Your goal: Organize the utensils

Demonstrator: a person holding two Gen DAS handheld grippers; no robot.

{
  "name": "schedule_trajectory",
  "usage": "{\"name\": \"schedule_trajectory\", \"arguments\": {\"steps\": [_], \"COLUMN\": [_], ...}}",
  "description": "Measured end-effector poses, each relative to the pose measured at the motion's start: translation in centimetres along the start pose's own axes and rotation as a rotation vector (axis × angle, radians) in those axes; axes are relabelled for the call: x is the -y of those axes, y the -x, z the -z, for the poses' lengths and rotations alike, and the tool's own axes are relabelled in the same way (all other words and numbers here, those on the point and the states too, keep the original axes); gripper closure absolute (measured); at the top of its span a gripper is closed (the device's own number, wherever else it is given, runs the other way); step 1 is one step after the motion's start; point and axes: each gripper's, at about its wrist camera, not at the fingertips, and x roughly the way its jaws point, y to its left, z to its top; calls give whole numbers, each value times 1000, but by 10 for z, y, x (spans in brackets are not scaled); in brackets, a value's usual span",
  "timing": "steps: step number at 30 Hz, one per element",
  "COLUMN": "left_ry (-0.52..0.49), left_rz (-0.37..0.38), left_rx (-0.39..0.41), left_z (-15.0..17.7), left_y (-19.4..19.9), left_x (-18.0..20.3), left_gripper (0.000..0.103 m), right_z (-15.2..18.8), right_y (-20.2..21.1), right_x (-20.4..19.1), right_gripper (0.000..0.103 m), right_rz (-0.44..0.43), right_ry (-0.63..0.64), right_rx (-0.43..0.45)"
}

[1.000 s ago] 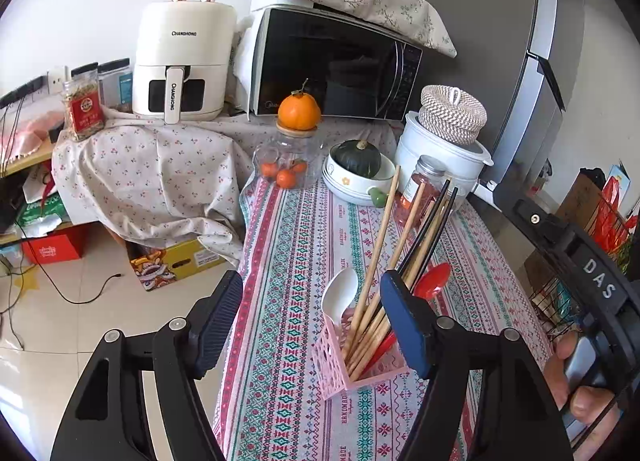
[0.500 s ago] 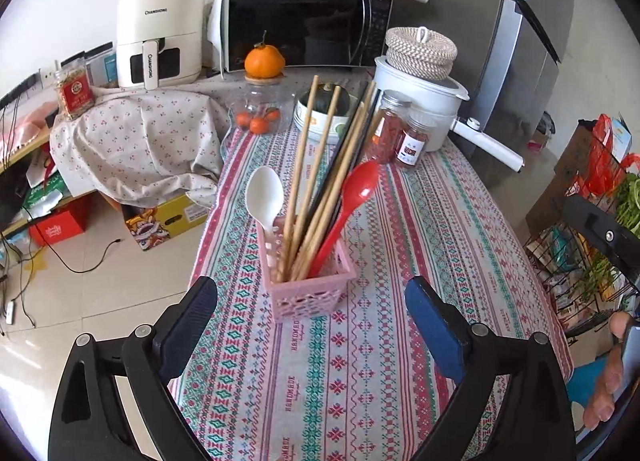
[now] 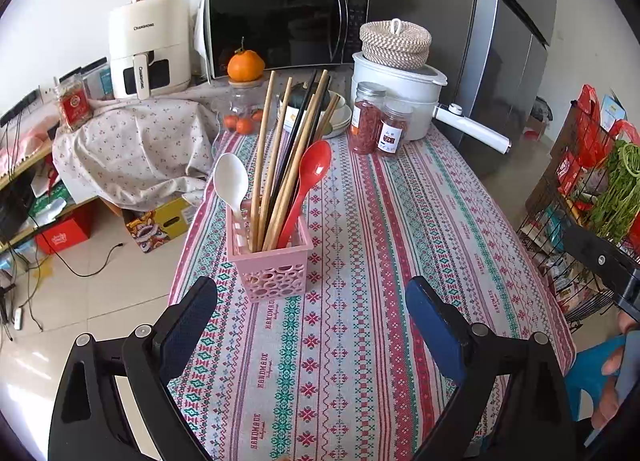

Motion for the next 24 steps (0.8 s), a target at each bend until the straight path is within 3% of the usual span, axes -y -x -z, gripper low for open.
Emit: {"name": "schedule_trajectory", "arguments": {"steps": [24], "left_ry": [18], "left_rz": [-13], "left_rx": [30], "left_z": [-2], "left_y": [5], "left_x": [-5], "left_gripper": [7], "right_z": [-1], "right_y": [-15], "right_x": [-30], "right_gripper": [1], "right_rz": [17], "right_ry": [67], "right_rx": [-27]}}
